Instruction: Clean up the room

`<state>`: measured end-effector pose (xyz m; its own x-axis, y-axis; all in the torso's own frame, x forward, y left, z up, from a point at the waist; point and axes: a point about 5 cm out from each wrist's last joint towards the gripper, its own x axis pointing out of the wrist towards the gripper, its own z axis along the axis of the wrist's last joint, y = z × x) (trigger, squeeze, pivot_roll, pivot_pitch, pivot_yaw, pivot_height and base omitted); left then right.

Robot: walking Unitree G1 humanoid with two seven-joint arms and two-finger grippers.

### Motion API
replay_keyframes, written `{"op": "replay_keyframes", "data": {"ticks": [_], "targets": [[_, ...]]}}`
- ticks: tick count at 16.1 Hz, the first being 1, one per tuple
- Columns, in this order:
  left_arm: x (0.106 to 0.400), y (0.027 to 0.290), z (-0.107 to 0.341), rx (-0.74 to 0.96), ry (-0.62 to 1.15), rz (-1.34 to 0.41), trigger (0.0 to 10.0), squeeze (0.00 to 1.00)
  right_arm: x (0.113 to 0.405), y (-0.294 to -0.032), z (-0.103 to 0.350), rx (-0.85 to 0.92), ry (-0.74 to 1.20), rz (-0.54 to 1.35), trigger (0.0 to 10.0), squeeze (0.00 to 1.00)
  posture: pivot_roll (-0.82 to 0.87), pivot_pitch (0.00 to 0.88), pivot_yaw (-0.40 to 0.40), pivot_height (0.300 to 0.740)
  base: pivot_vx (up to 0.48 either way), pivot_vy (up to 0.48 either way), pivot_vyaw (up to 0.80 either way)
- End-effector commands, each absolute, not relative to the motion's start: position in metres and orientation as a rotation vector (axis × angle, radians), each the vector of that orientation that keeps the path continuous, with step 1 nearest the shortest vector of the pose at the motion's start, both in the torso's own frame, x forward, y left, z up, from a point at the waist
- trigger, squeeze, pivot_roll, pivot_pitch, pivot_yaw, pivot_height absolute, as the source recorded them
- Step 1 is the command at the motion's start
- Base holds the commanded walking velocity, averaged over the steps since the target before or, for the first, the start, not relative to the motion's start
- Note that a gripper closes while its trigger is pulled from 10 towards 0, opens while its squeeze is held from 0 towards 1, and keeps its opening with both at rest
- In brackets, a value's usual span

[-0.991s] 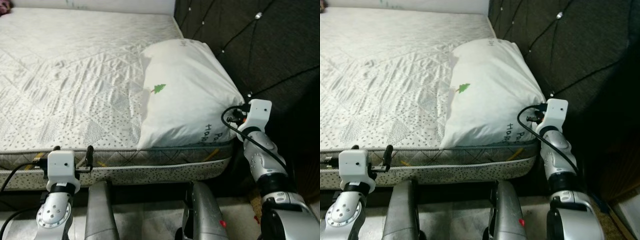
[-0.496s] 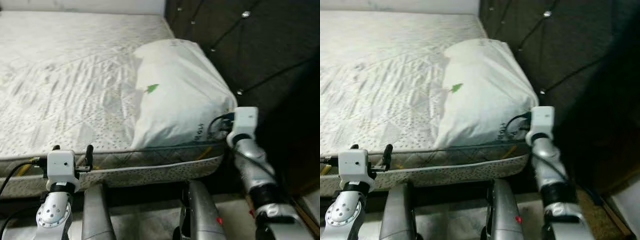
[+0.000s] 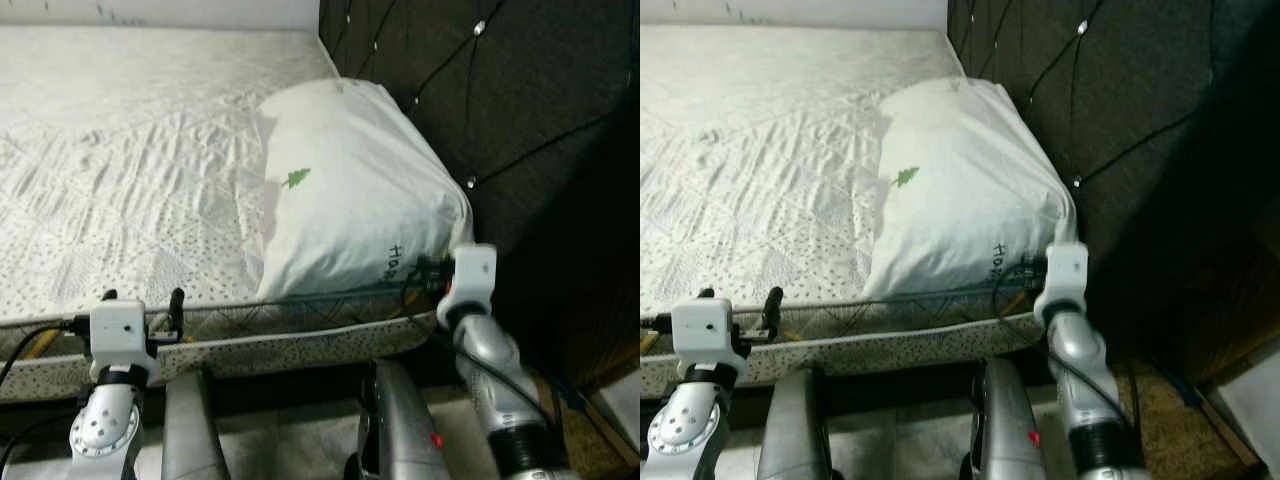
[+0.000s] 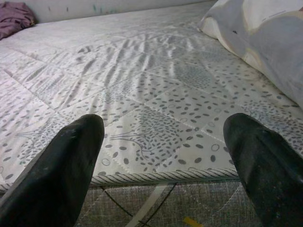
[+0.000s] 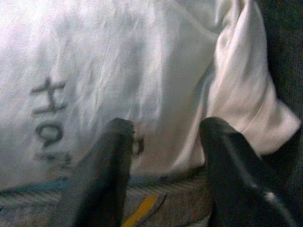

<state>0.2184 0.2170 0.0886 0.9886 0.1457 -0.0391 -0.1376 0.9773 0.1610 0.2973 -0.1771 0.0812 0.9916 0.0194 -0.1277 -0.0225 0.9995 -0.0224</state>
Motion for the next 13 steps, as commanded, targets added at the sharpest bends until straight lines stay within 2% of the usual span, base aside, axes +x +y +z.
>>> {"op": "replay_keyframes", "data": {"ticks": [1,5,6,9,13], "targets": [[0.218,0.214,0.088,0.153,0.046,0.134,10.0,0.0,0.296,-0.172,0.096,-0.042,0.045,0.052,10.0,1.0,0.0,0.0,-0.056,0.492,0.0,0.0,0.0],[0.22,0.216,0.09,0.152,0.042,0.139,10.0,0.0,0.295,-0.165,0.109,0.007,-0.014,0.054,10.0,1.0,-0.01,0.0,-0.045,0.492,0.0,0.0,0.0],[0.221,0.216,0.09,0.153,0.038,0.14,10.0,0.0,0.293,-0.16,0.112,0.037,-0.025,0.075,10.0,0.0,-0.01,0.0,-0.045,0.492,0.0,0.0,0.0],[0.222,0.214,0.091,0.149,0.032,0.125,10.0,0.0,0.289,-0.144,0.118,0.09,-0.041,0.176,10.0,0.0,-0.01,0.0,-0.042,0.492,0.0,0.0,0.0],[0.223,0.213,0.091,0.15,0.035,0.126,10.0,0.0,0.293,-0.141,0.122,0.119,-0.039,0.179,10.0,0.0,-0.01,0.0,-0.044,0.536,0.0,0.0,0.0]]}}
